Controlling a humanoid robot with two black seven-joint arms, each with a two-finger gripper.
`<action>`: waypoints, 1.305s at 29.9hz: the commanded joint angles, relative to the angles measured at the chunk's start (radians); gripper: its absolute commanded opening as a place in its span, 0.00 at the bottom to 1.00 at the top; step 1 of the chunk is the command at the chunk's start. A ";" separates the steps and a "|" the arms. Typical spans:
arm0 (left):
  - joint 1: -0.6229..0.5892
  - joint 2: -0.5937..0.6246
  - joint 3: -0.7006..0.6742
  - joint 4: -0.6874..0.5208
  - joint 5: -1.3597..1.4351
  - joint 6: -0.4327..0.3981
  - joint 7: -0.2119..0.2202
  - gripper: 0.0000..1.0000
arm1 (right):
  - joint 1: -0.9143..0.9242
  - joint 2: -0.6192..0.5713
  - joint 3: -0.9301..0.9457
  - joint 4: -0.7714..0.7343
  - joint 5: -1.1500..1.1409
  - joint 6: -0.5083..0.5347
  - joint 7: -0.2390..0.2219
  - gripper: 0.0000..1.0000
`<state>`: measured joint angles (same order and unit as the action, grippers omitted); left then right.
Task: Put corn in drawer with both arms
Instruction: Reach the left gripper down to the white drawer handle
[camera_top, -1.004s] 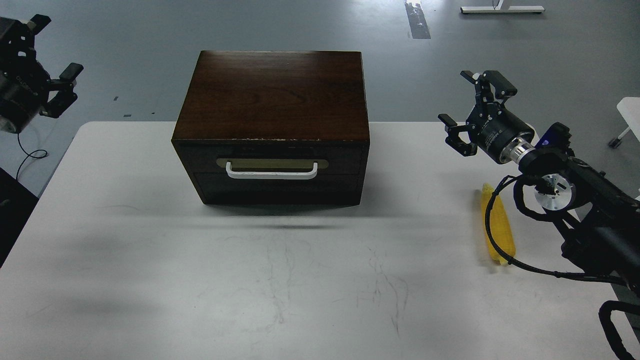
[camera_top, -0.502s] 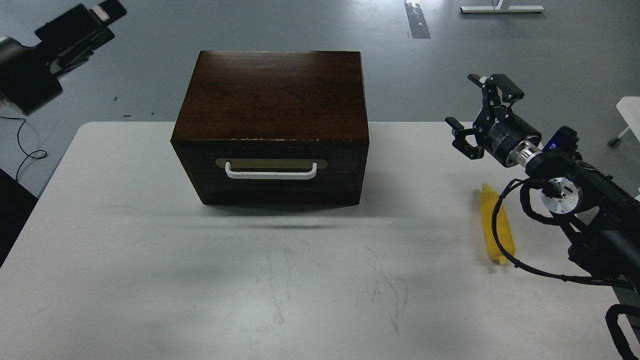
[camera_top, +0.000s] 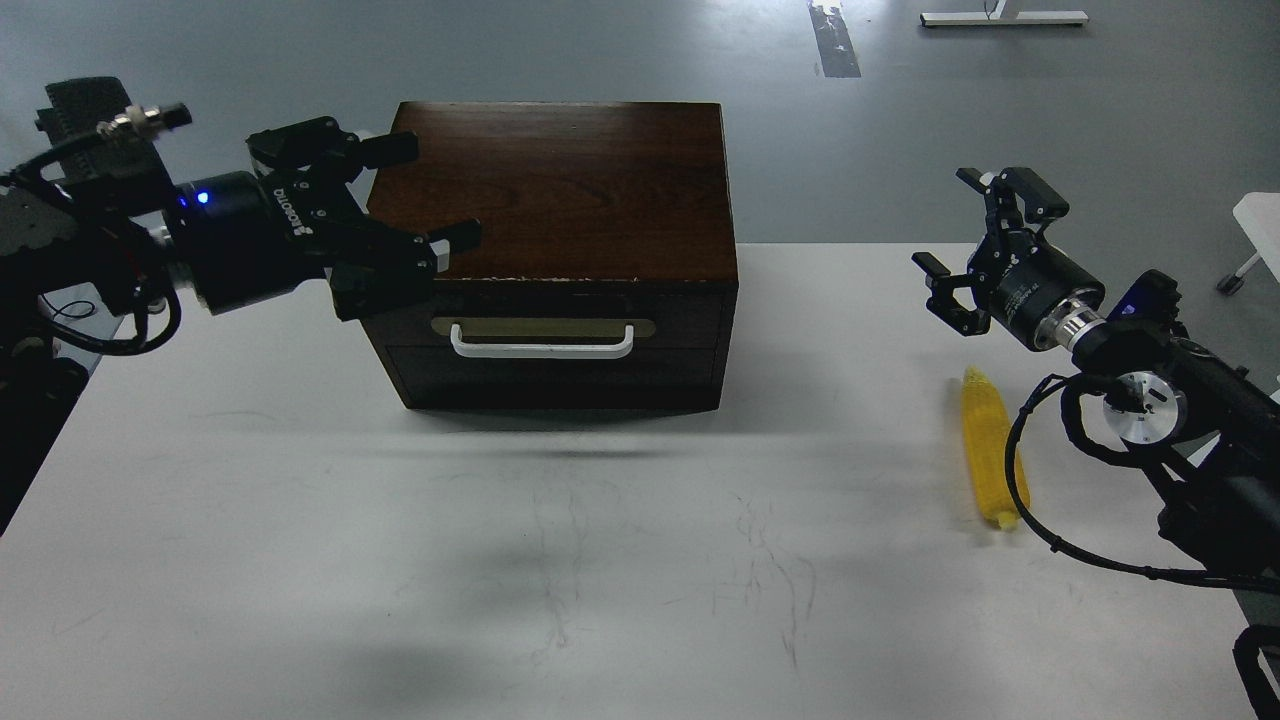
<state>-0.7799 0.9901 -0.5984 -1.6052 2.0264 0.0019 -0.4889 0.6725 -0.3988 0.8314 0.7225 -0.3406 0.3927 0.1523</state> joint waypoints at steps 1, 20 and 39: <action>-0.018 -0.005 0.037 -0.032 0.155 0.001 0.000 0.99 | -0.005 -0.002 0.000 -0.002 0.000 -0.003 0.001 1.00; -0.443 -0.109 0.591 -0.025 0.155 -0.105 0.000 0.99 | -0.008 0.000 -0.003 -0.003 -0.001 -0.035 0.001 1.00; -0.527 -0.226 0.605 0.102 0.155 -0.299 0.000 0.99 | -0.014 -0.002 -0.005 -0.005 -0.001 -0.035 0.001 1.00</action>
<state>-1.3004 0.7646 0.0061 -1.5045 2.1818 -0.2958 -0.4886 0.6566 -0.3993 0.8284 0.7178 -0.3421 0.3574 0.1535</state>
